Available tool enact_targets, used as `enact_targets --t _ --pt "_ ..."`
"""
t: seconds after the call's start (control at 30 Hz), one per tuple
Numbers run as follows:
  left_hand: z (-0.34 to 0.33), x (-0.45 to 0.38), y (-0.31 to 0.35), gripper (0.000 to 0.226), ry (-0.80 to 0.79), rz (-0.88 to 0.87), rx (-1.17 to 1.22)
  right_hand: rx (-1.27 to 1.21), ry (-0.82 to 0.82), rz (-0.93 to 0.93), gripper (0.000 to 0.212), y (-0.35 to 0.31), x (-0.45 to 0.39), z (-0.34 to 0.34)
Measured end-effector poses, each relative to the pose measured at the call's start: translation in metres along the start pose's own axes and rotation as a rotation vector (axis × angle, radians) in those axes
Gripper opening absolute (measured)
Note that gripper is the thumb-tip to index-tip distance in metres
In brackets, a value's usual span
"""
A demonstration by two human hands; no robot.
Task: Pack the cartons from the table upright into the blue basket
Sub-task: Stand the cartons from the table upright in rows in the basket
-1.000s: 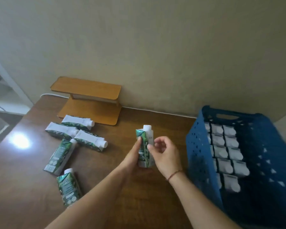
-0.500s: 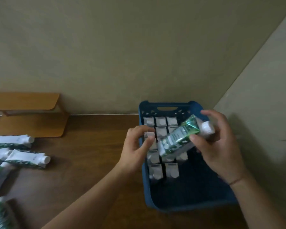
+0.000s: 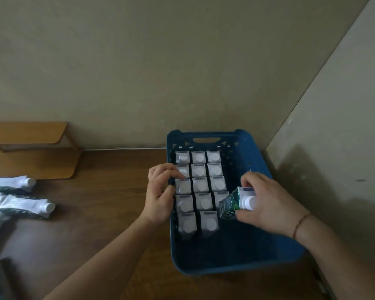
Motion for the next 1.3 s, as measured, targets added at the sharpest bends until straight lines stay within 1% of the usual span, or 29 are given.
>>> enact_targets --t 0.2,0.27,0.37,0.47,0.57,0.63,0.67,0.77,0.8,0.9,0.97,1.0,1.03,1.07,1.1,1.13,1.17,1.2,1.23,1.27,1.3 --pt "0.0 0.001 0.002 0.041 -0.002 0.013 -0.015 0.059 -0.119 0.034 0.041 -0.004 0.011 0.008" --pt "0.0 0.0 0.002 0.042 -0.005 0.017 -0.008 0.104 -0.172 0.048 0.042 -0.008 0.009 -0.004" --pt "0.0 0.001 0.001 0.038 -0.01 0.022 -0.014 0.108 -0.242 0.033 0.042 -0.01 -0.002 -0.033" --pt "0.0 0.001 -0.001 0.036 -0.018 0.035 -0.013 0.072 -0.221 -0.01 0.038 -0.009 -0.017 -0.065" --pt "0.001 0.0 -0.001 0.037 -0.013 0.026 0.001 0.155 -0.202 0.015 0.038 -0.008 -0.02 -0.101" --pt "0.001 0.001 -0.001 0.039 -0.013 0.013 0.015 0.144 -0.156 -0.014 0.046 -0.003 -0.018 -0.112" --pt "0.001 0.001 -0.002 0.04 -0.013 0.017 0.021 0.109 -0.149 -0.041 0.055 0.001 -0.017 -0.114" --pt "0.002 0.002 -0.005 0.039 -0.019 0.043 0.029 0.041 -0.235 -0.117 0.1 0.006 -0.018 -0.121" --pt "0.002 0.002 -0.005 0.039 -0.026 0.05 0.028 0.035 -0.276 -0.129 0.11 0.005 -0.019 -0.123" --pt "0.004 0.002 0.001 0.034 -0.084 0.056 -0.004 0.016 -0.407 -0.164 0.125 0.003 -0.019 -0.127" --pt "0.012 0.006 0.006 0.025 -0.162 -0.019 -0.108 0.065 -0.545 -0.202 0.134 0.002 -0.015 -0.124" --pt "0.018 0.011 0.007 0.023 -0.22 -0.056 -0.174 0.133 -0.597 -0.203 0.133 0.0 -0.015 -0.118" --pt "0.024 0.018 0.006 0.027 -0.294 -0.071 -0.23 0.212 -0.605 -0.2 0.127 -0.004 -0.017 -0.109" --pt "0.03 0.027 0.001 0.036 -0.371 -0.068 -0.287 0.277 -0.558 -0.193 0.115 -0.011 -0.023 -0.096" --pt "0.037 0.036 -0.004 0.047 -0.43 -0.064 -0.353 0.317 -0.471 -0.187 0.1 -0.024 -0.031 -0.079" --pt "0.046 0.043 -0.01 0.057 -0.46 -0.046 -0.43 0.343 -0.361 -0.173 0.084 -0.041 -0.04 -0.062" --pt "0.058 0.049 -0.019 0.063 -0.462 -0.004 -0.521 0.358 -0.24 -0.141 0.069 -0.063 -0.048 -0.046" --pt "0.075 0.053 -0.028 0.062 -0.443 0.064 -0.629 0.357 -0.122 -0.087 0.06 -0.088 -0.056 -0.033" --pt "0.098 0.056 -0.037 0.058 -0.408 0.158 -0.741 0.326 -0.018 -0.016 0.054 -0.117 -0.062 -0.023" --pt "0.125 0.06 -0.046 0.054 -0.357 0.267 -0.837 0.269 0.055 0.061 0.05 -0.148 -0.067 -0.018" --pt "0.156 0.065 -0.052 0.052 -0.296 0.383 -0.916 0.207 0.093 0.137 0.048 -0.18 -0.07 -0.015"
Point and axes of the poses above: each hand's wrist, its own x-axis away from the middle knuckle, its own z-axis out of the back of the hand, y = z × x, the point moved 7 cm from there along -x, towards the middle knuckle, and after that the axes turned 15 degrees about x, right-handed, at the moved point
